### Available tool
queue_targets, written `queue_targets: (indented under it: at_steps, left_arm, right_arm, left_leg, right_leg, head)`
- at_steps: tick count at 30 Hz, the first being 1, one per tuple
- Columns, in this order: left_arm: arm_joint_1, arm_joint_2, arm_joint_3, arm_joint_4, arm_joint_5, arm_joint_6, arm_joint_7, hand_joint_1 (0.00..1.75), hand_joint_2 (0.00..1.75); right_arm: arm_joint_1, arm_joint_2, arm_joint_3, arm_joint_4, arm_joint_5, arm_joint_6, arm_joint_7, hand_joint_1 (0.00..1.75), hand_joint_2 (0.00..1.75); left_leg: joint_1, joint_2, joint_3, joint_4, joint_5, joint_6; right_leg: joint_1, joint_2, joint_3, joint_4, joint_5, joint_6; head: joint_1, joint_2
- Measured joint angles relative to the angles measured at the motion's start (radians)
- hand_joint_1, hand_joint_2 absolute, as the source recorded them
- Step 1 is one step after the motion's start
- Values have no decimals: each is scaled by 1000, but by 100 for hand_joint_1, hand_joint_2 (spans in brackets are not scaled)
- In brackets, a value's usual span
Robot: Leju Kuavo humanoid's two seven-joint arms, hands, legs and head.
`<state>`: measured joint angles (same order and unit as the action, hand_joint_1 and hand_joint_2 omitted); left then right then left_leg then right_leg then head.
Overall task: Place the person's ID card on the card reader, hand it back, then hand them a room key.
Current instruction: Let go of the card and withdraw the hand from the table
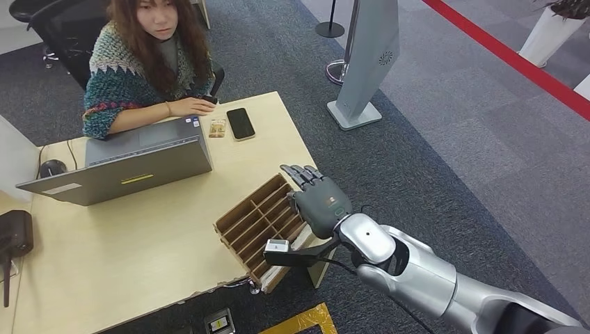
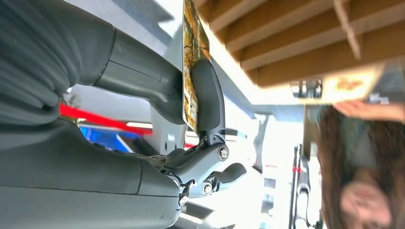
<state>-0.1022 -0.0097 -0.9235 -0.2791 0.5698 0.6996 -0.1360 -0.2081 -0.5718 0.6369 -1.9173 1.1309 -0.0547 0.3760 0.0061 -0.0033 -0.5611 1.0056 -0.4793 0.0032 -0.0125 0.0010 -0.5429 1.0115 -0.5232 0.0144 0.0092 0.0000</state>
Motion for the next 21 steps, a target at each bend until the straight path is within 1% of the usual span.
queue_targets:
  at_steps: [7, 11, 16, 21]
  left_arm:
    - [-8, 1, -13, -18, -22, -2, 24, 0, 0]
    - [-25, 2, -37, -25, -47, -22, 54, 0, 0]
    - [-59, 8, -70, -31, -89, -53, 98, 0, 0]
    - [-88, 12, -96, -36, -115, -66, 121, 0, 0]
  right_arm:
    - [-96, 2, -38, -39, -57, 41, -39, 175, 175]
    - [-176, 7, -41, -36, -111, 79, -69, 175, 175]
    - [-354, 29, -10, 0, -176, 157, -89, 175, 175]
    - [-558, 93, 64, 130, -237, 179, -114, 175, 175]
  left_leg:
    - [0, 0, 0, 0, 0, 0]
    - [0, 0, -1, 0, 0, 0]
    - [0, 0, -1, 0, 1, 0]
    - [0, -2, -2, 0, 2, 0]
  right_leg:
    - [0, 0, 0, 0, 0, 0]
    - [0, 0, 0, 0, 0, 0]
    - [0, 0, 0, 1, 1, 0]
    - [1, -2, 0, 1, 1, 0]
  head:
    - [0, 0]
    - [0, 0]
    - [0, 0]
    - [0, 0]
